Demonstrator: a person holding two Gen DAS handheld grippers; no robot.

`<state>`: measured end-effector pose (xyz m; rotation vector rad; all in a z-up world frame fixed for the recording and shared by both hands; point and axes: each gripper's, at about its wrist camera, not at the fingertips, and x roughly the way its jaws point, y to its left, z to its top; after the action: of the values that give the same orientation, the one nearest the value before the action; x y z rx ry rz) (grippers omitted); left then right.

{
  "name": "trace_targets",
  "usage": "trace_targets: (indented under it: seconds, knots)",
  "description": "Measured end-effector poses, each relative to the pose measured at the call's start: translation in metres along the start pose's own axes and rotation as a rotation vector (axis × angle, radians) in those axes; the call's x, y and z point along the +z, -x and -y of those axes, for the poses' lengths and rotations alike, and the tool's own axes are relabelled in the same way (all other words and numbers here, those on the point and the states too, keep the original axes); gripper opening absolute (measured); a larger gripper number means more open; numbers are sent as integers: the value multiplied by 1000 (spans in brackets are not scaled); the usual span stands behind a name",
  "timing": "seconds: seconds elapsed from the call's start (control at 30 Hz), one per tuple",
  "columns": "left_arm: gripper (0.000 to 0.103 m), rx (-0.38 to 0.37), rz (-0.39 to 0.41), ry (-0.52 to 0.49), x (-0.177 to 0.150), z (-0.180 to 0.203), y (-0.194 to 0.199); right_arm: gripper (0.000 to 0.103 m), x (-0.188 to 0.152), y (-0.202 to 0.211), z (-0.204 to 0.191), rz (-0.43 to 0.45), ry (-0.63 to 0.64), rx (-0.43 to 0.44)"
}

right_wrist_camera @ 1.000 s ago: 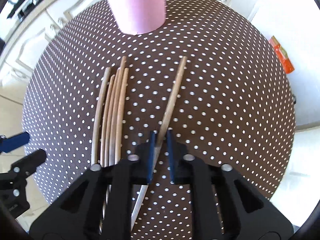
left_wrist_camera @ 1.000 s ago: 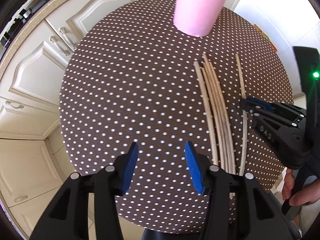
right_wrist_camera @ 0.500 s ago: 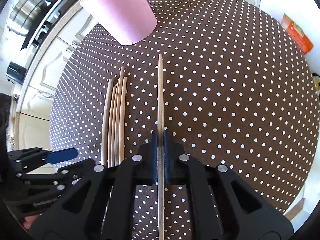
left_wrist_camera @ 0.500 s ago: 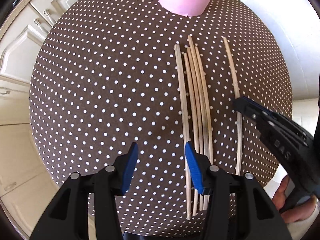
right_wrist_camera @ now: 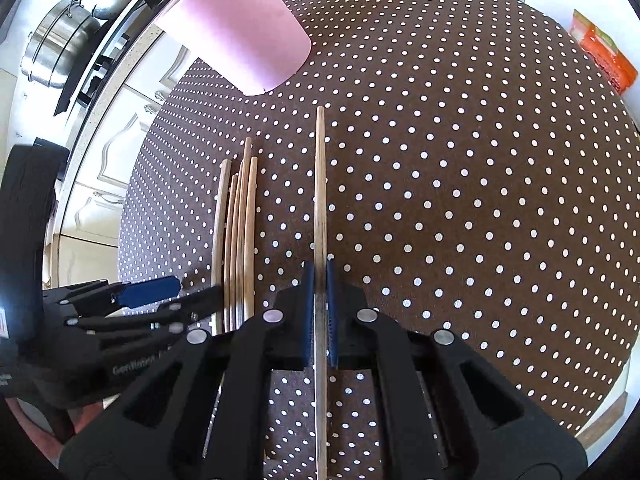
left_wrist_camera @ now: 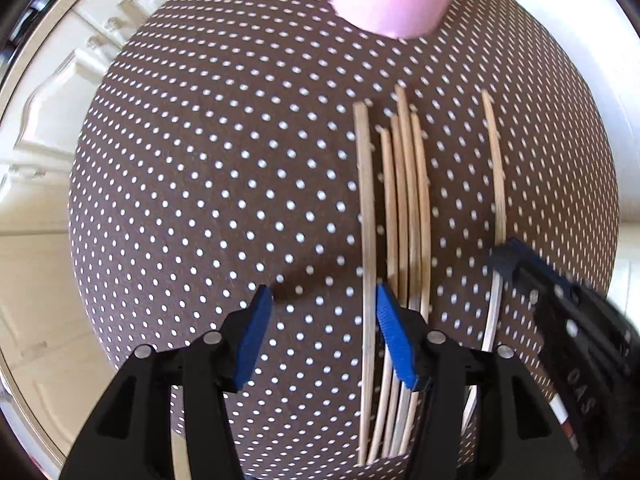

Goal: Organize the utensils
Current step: 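Close the left gripper on another chopstick while the right gripper holds its own, then lift the held chopsticks with both grippers toward the pink cup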

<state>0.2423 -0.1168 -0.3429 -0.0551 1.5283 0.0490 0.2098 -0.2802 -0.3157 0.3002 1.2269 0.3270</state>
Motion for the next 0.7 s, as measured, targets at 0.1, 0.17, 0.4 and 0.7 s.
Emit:
trace_targets:
  seconds: [0.1,0.17,0.4,0.7]
  knots:
    - [44,-11,6,84,3,-3,3,6,-3,-3,-1,0,4,-3]
    - [7,-12,22,89,6,-7,5,6,-4,-3,-2,0,16,-11]
    - [7,-41,44,99,7,-17,13,6,-3,-7,-19,9,18,-37]
    - [7,-94,95,127,-21,-65,35,7,-5,-5,-40,42,28,-45]
